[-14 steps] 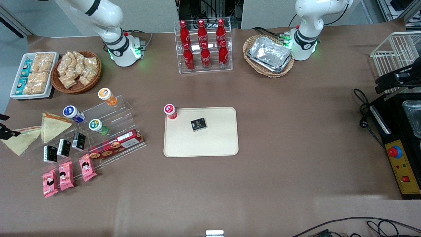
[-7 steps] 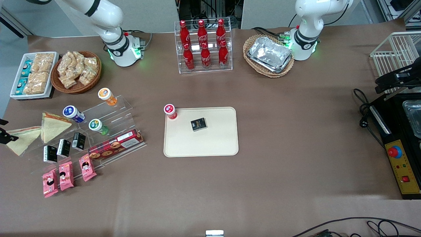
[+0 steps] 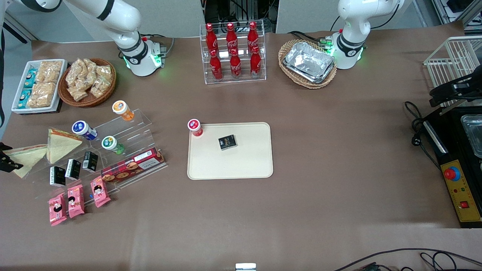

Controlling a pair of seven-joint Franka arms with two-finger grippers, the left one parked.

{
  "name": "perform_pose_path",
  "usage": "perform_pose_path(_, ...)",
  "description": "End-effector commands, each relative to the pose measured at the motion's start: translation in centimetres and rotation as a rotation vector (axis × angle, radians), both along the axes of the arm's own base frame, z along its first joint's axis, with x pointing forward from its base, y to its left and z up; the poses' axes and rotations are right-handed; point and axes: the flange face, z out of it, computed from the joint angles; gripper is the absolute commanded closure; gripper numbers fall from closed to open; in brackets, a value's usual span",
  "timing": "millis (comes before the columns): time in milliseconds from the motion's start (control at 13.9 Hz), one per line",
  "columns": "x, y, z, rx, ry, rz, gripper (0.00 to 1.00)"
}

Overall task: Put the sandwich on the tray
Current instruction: 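Grasp a wrapped triangular sandwich with the right gripper, then lift the sandwich out of the rack with the right gripper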

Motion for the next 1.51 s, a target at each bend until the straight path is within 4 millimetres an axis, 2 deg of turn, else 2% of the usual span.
perform_pose_path(0,0.3,0.1,0.5,-0.013,-0.008,0.074,0.62)
perform_pose_path(72,0.3,0.1,0.5,-0.013,-0.006,0.086,0.73)
perform_pose_path(144,0.3,0.1,0.6,-0.013,-0.005,0.094,0.8)
perform_pose_path(360,0.5,0.1,1.0,-0.015,-0.01,0.103,0.94)
perform_pose_path(647,0.6,0.0,2.2,-0.018,-0.015,0.147,0.95)
perform_pose_path(791,1.1,-0.1,4.8,-0.015,-0.005,0.179,0.95)
perform_pose_path(935,1.7,0.9,7.7,0.009,0.023,0.229,0.94)
perform_pose_path(1007,2.0,1.9,9.2,0.026,0.013,0.287,0.94)
perform_pose_path(1079,2.4,3.9,10.9,0.042,-0.005,0.379,0.93)
perform_pose_path(1223,3.0,7.4,12.2,0.088,0.021,0.492,0.94)
perform_pose_path(1439,4.9,15.2,14.5,0.136,0.028,0.763,0.93)
